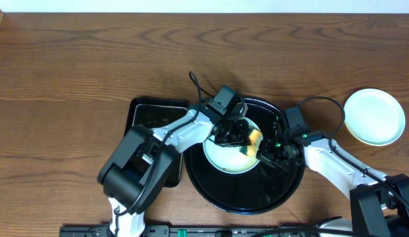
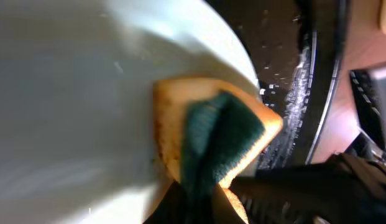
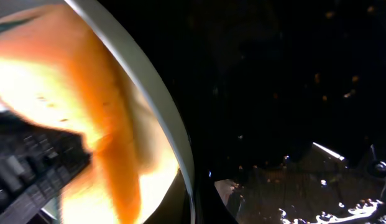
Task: Clean dirty plates on tray and stack at the side
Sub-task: 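Scrub the tilted light-blue plate with the sponge in the left gripper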
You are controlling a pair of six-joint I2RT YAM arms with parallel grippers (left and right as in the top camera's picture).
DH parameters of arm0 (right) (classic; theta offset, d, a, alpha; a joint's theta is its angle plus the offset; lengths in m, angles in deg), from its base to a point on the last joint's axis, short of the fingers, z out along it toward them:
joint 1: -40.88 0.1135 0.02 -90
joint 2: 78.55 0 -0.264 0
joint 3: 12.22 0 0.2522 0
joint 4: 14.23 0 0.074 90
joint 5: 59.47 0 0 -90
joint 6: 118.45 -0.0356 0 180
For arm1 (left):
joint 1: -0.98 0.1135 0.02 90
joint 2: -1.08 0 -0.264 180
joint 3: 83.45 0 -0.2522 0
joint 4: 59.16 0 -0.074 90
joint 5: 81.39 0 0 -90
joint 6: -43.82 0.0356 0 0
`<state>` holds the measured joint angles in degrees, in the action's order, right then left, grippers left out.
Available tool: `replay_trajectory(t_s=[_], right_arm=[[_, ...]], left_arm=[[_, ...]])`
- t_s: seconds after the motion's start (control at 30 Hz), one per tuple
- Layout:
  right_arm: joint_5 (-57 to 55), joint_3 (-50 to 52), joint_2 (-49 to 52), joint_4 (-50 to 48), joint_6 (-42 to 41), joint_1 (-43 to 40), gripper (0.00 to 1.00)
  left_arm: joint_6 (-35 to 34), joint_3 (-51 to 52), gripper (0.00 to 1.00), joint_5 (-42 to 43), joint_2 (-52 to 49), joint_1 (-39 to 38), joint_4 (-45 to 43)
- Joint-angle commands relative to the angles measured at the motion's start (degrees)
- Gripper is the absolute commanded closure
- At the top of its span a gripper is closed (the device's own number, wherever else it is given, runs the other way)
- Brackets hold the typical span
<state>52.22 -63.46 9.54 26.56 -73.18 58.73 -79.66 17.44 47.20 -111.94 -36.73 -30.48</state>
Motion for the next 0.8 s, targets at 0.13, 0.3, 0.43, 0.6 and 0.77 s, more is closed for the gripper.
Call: replay_trajectory(t_s=[0.13,0.3,0.43,0.6,0.77], right_arm=[[-5.8,1.9,1.3,2.5,0.2,-0.3,0.98],[-6.1,1.9,1.3,3.4,0.7,-0.3,0.98],[-6.4,1.9,1.3,3.7,0.6,-0.3,0.98],[-6.4,1.9,1.3,3.7,0.7,-0.3,0.99],[-6.4,1.9,1.3,3.9,0.6,-0.3,0.99]], left_arm=[[1.9,0.4,0.93,-6.5,-2.6,0.2,-0.6],[3.3,0.3,0.93,-20.9,-2.6,2.7,7.0],[3.3,0.3,0.92,-28.2,-2.6,6.3,12.2],[4.7,0.3,0.93,-35.2,-2.6,10.3,14.7],[5.8,0.3,0.93,-39.1,-2.6,12.5,15.7]])
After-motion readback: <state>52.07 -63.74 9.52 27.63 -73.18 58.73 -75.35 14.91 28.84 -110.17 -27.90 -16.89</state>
